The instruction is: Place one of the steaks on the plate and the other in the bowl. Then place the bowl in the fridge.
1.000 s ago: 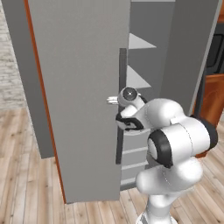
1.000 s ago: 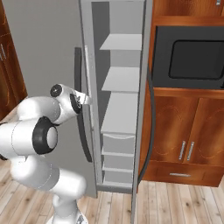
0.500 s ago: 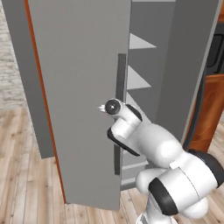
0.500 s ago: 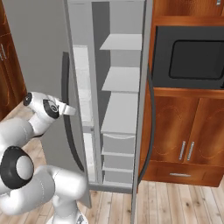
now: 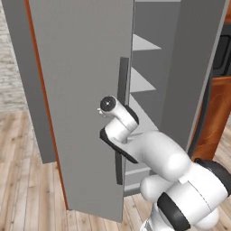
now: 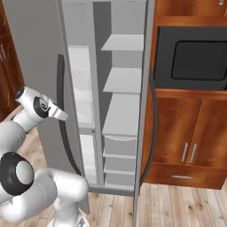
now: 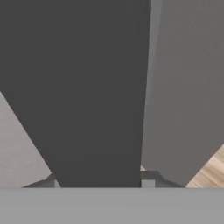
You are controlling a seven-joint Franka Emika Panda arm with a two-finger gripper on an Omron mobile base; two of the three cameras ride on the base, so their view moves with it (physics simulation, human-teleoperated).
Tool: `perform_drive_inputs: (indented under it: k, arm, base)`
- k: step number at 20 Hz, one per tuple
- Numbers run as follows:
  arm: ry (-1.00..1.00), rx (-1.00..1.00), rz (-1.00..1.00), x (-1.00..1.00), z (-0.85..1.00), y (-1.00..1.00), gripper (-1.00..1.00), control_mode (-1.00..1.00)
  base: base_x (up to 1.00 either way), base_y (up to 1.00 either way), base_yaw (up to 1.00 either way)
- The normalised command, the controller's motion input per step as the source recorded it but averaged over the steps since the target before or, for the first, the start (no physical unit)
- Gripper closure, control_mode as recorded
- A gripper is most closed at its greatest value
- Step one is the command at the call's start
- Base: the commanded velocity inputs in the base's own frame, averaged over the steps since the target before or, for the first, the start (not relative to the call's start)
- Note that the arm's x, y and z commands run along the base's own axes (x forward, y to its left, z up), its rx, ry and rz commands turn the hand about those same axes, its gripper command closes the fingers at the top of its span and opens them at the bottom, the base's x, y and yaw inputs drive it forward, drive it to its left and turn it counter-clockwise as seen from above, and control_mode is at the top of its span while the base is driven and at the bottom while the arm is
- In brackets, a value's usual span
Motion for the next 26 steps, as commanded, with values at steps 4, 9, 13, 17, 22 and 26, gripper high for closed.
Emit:
perform_drive_inputs:
  k: [4, 9, 13, 17, 22, 26]
  arm:
    - [0.01, 0.00, -0.01, -0.03, -0.02, 0.08, 1.00, -1.00]
    - [0.00, 0.00, 0.00, 0.00, 0.00, 0.01, -1.00, -1.00]
    - [0.00, 0.00, 0.00, -0.03, 0.07, 0.42, -1.00, -1.00]
    - [0.00, 0.00, 0.00, -0.51, 0.31, 0.41, -1.00, -1.00]
    - [0.08, 0.00, -0.03, -0.49, 0.45, 0.17, -1.00, -1.00]
    - [-0.04, 0.11, -0.01, -0.97, 0.00, -0.61, -1.00, -1.00]
  base:
    - [0.00, 0.00, 0.00]
    - [0.00, 0.00, 0.00]
    - [0.00, 0.00, 0.00]
    - [0.00, 0.00, 0.00]
    - [0.00, 0.00, 0.00]
    - [0.00, 0.00, 0.00]
